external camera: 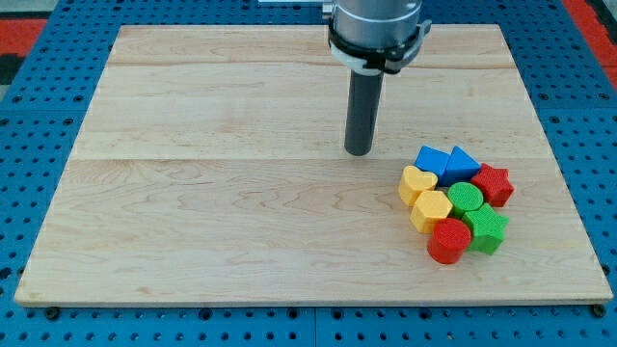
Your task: Place blue triangle to the top of blue cube
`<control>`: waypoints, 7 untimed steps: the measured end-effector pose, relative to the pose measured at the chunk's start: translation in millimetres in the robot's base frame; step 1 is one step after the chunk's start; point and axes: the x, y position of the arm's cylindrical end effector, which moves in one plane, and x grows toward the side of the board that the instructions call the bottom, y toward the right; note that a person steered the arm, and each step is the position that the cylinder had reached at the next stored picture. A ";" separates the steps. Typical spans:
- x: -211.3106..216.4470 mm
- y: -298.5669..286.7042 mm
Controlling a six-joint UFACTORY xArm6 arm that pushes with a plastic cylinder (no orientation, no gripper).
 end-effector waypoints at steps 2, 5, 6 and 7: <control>45.9 -34.4; 190.8 -74.3; 191.1 -63.2; 191.1 7.0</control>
